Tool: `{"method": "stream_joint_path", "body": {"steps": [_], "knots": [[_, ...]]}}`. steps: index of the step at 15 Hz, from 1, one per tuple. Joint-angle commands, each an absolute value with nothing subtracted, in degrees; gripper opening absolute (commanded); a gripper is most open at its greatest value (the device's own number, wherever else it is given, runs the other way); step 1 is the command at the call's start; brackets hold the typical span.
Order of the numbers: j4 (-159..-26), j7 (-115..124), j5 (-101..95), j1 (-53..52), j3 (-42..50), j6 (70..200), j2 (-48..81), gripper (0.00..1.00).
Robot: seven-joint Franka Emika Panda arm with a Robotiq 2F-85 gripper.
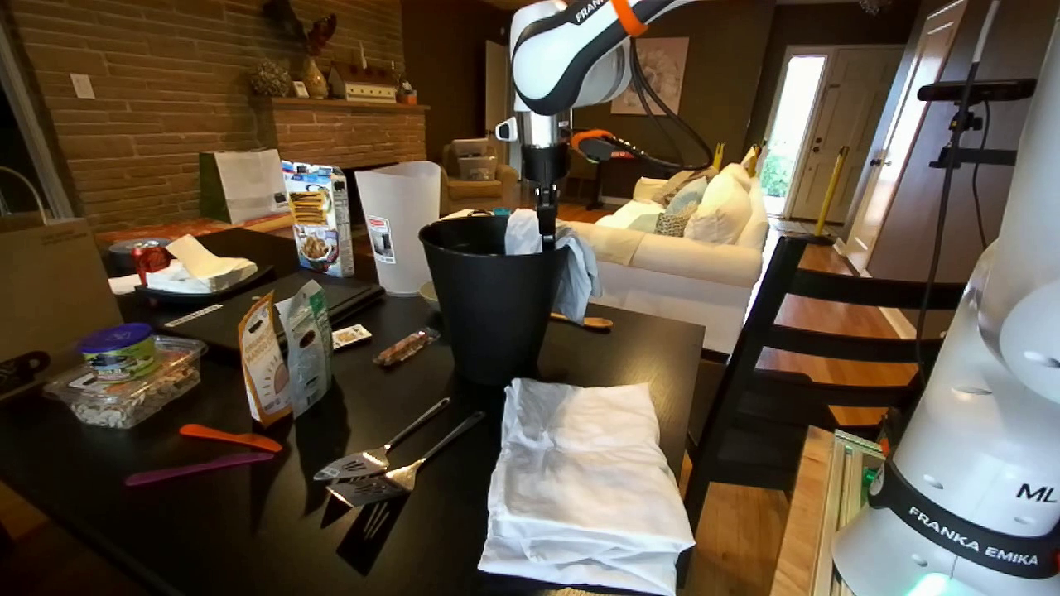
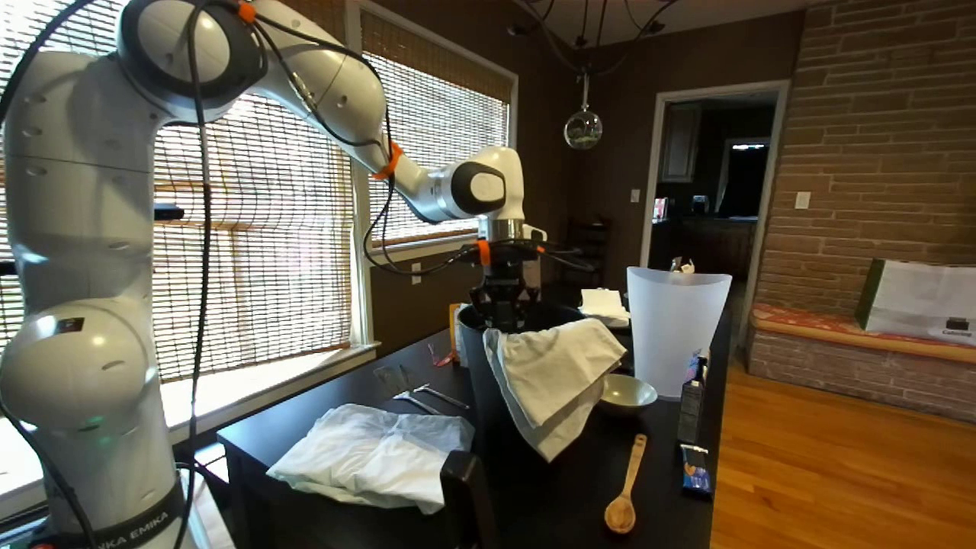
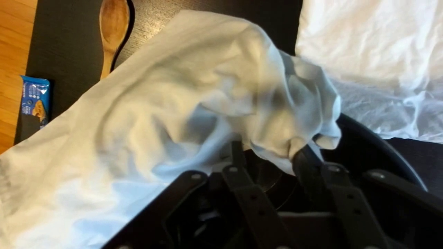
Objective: Remove the left and right towels out of the bin
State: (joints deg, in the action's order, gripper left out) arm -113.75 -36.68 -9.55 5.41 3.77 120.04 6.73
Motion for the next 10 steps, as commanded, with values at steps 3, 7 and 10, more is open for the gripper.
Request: {"method": "stream_joint_path", "body": {"steps": [3,7,10], "knots": [[-112.3,-37.3,-10.6,5.5,3.6,118.3,7.4,0.01],[-111.0,-37.4,-9.6,5.5,3.5,116.7,7.3,0.00],[-110.0,-37.5,-8.8,5.4,3.4,114.9,7.4,0.00]]}}
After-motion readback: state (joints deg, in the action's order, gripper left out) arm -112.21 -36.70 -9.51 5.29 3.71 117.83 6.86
